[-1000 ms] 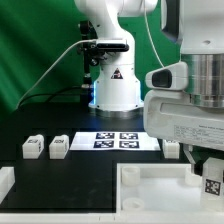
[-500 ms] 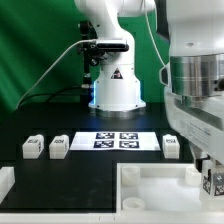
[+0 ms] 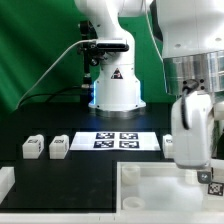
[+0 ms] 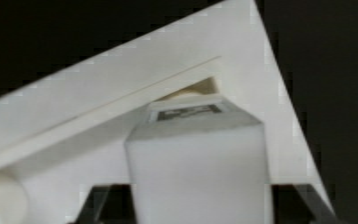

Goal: Assemble one leg

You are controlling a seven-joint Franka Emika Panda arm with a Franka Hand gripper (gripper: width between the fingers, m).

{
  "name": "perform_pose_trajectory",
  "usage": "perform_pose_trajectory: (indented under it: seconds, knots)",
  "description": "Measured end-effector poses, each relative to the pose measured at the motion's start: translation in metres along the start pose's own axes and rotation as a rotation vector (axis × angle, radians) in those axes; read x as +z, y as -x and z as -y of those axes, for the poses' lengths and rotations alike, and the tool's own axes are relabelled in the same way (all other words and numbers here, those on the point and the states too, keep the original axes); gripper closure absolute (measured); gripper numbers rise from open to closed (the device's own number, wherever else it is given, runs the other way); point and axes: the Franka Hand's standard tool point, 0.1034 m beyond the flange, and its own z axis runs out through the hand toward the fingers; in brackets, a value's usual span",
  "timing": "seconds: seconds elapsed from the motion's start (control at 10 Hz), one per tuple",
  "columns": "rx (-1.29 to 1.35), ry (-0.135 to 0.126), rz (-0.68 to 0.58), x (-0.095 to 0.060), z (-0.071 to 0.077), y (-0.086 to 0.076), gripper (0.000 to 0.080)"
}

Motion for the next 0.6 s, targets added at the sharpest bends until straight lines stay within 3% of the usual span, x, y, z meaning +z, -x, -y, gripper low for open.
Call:
perform_pose_trajectory:
  seconds: [0.3, 0.5, 0.6]
  knots:
    - [-0.028, -0.002, -0.008, 0.0007, -0.0005, -0.0010, 0.0498]
    - [-0.031, -0.001, -0.009, 0.0014, -0.0008, -0.0013, 0.0192]
    - [-0.033, -0.001, -0.009, 0.0016, -0.0010, -0.0011, 0.0163]
